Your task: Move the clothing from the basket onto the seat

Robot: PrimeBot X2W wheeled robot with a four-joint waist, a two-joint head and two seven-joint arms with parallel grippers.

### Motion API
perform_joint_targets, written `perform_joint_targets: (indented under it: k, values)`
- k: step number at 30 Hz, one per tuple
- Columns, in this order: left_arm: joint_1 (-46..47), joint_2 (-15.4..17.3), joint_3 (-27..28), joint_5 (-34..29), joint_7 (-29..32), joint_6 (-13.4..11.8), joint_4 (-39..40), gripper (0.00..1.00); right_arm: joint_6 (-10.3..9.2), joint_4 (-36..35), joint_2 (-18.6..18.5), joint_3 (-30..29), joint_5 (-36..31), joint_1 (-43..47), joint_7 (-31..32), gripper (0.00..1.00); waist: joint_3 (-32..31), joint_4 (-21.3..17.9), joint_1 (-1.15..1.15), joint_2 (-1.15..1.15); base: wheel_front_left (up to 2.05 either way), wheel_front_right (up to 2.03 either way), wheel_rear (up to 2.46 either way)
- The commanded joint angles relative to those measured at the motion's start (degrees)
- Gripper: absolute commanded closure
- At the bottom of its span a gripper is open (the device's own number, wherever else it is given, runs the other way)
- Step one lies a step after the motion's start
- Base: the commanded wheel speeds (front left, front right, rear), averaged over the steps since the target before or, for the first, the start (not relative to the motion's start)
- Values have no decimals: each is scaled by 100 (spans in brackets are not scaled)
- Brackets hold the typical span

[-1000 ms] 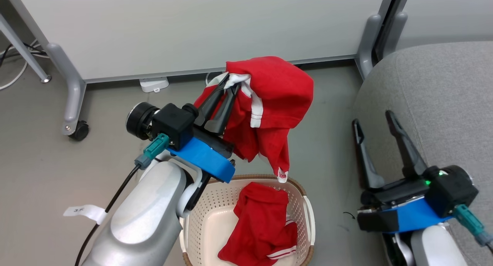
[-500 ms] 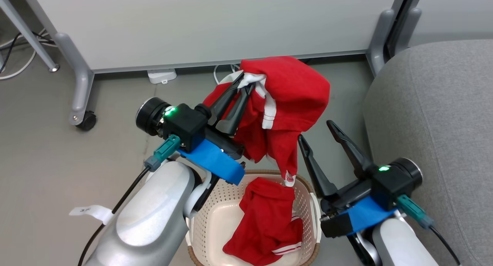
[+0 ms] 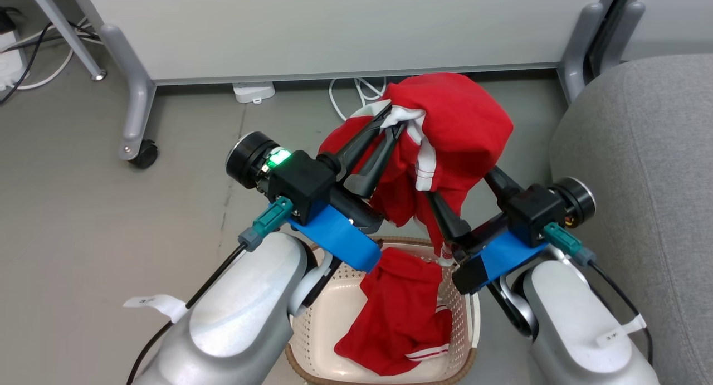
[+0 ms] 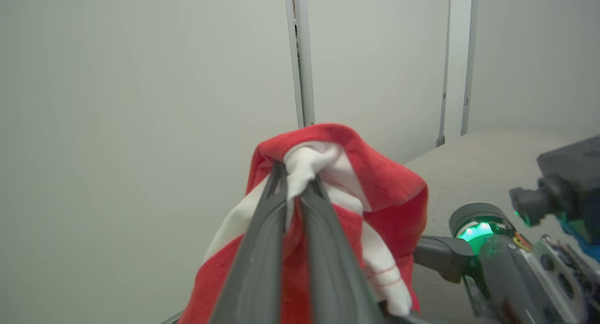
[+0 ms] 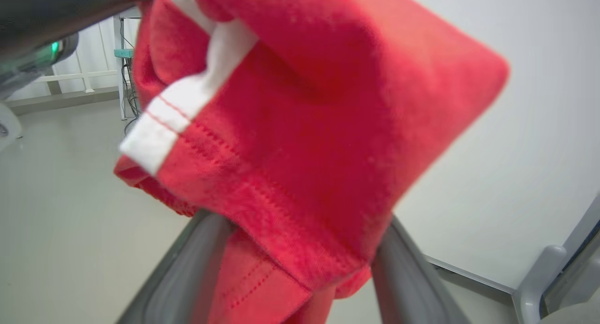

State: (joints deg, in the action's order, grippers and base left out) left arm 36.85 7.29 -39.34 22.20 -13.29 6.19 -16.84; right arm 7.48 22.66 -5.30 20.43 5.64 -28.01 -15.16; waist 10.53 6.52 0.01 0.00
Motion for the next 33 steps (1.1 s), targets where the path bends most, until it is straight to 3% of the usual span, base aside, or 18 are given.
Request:
perform_joint_targets:
  k: [1,7,9,33]
  values:
    - [103,1,-4,-2,-9,23,16,100,3,38,-27,5,-9,-134,0,0,19,27,-1,0,0,0,0]
    - [104,0,-95,15,-4,30,29,100,3,232,27,6,34,-368,1,0,64,63,-1,0,0,0,0]
    - [107,-2,-114,23,-8,31,27,100,3,319,50,6,73,-435,1,100,75,68,-1,0,0,0,0]
    - [128,70,-163,88,-77,-45,-149,100,3,162,73,115,247,-274,1,100,51,5,-1,0,0,0,0]
